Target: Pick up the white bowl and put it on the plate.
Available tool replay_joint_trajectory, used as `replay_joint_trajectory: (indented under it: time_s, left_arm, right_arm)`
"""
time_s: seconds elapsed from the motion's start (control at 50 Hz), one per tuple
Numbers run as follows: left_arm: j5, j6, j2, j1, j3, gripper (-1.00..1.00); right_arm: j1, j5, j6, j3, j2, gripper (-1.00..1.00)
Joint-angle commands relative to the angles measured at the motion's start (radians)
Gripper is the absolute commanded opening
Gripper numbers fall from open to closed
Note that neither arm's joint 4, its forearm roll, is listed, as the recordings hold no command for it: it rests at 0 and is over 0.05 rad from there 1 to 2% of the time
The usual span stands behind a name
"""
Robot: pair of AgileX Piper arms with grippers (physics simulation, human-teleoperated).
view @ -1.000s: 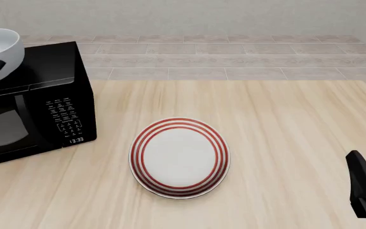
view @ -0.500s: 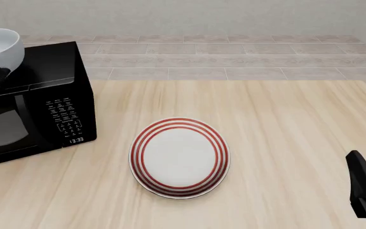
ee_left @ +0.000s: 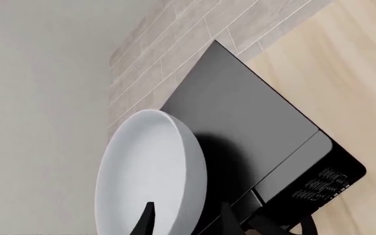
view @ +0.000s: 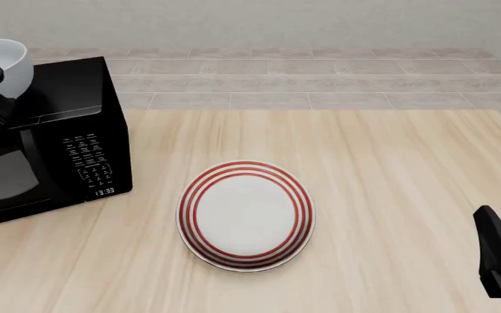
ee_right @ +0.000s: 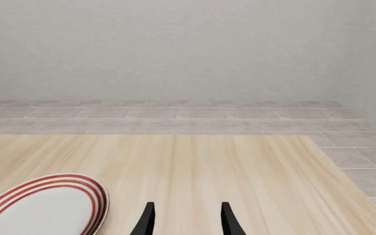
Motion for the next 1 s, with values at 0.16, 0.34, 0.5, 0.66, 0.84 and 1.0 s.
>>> replay_joint_trajectory:
  time_s: [0.16,0.34,0.5,0.66,0.84,1.0]
  left_arm:
    - [-0.028,-0.003,0.044,0.015,-0.004,1.00]
    - [-0.042,-0.006,0.059,0.017,0.003,1.00]
    - [-0.038,-0.013,0.066,0.017,-0.011,-1.00]
    - [-0.036,-0.007,0.060,0.022,-0.012,-1.00]
    - [-0.010,0.007,0.031,0.027,-0.029,-1.00]
    - [0.047,0.019,-0.025,0.021,-0.054,-1.00]
  right_arm:
    - [0.000,0.000,0.000,0.000,0.000,1.00]
    - [0.000,0.000,0.000,0.000,0.000,1.00]
    - [0.000,0.000,0.000,0.000,0.000,1.00]
    - [0.000,0.000,0.000,0.000,0.000,1.00]
    - [0.000,0.000,0.000,0.000,0.000,1.00]
    - [0.000,0.000,0.000,0.000,0.000,1.00]
